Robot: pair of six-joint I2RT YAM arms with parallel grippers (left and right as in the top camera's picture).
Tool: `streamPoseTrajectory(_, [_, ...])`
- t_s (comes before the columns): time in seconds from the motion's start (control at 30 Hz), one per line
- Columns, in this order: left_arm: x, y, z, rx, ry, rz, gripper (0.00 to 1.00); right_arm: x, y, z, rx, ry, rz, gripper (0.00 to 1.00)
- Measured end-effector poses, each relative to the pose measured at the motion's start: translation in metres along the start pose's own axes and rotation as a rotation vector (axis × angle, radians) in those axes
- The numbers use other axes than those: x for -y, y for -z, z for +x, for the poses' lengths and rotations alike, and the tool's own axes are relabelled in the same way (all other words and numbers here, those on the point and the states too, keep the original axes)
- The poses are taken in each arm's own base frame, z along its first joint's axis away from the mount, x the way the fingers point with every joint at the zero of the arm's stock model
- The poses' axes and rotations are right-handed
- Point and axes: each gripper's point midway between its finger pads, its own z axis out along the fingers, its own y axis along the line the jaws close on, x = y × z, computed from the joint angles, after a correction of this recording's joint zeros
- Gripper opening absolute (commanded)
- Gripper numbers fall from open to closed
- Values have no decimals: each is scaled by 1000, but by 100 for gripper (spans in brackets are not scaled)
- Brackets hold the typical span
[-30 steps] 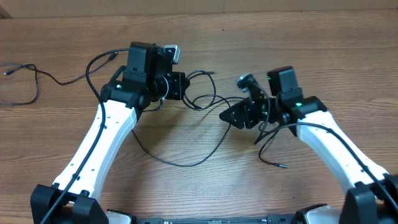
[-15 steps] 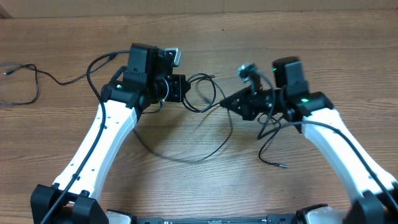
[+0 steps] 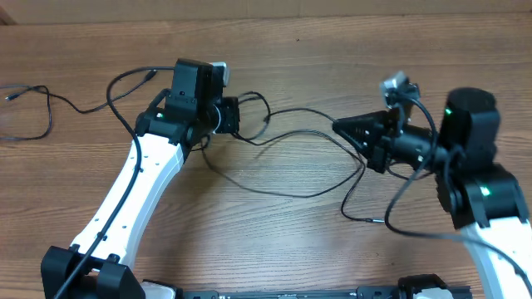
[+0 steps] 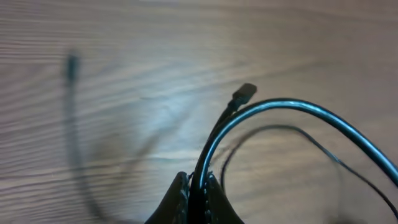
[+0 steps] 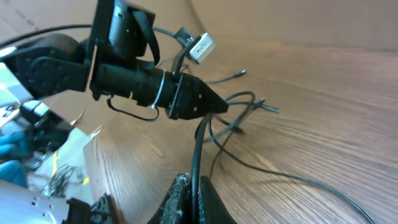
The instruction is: Untangle cables
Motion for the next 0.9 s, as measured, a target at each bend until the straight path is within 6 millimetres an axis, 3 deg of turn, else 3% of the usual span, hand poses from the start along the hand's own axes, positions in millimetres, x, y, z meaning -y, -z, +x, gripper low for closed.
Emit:
streamPoseTrajectory(0.1, [-21, 7, -17, 47, 45, -83, 4, -2, 16, -7, 44, 4, 53, 4])
streamPoseTrajectory(0.2, [-50, 32, -52, 129, 111, -165, 4, 9, 37, -15, 105, 2, 168, 4])
streamPoseTrajectory(0.37, [-105, 112, -112, 296, 248, -309, 4, 65, 90, -29, 252, -113, 528, 4])
streamPoseTrajectory(0.5, [-145, 186, -142, 429, 347, -393, 4, 112, 128, -21, 299, -233, 789, 4])
streamPoseTrajectory(0.7, [-178, 280, -155, 581, 451, -463, 4, 182, 148, 29, 178, -475, 1055, 4])
streamPoseTrajectory(0.8, [-184, 306, -148, 596, 483, -482, 4, 210, 146, 50, 113, -560, 1126, 4])
streamPoseTrajectory(0.9, [-186, 317, -136, 572, 503, -501, 4, 234, 140, 68, 53, -618, 1164, 4])
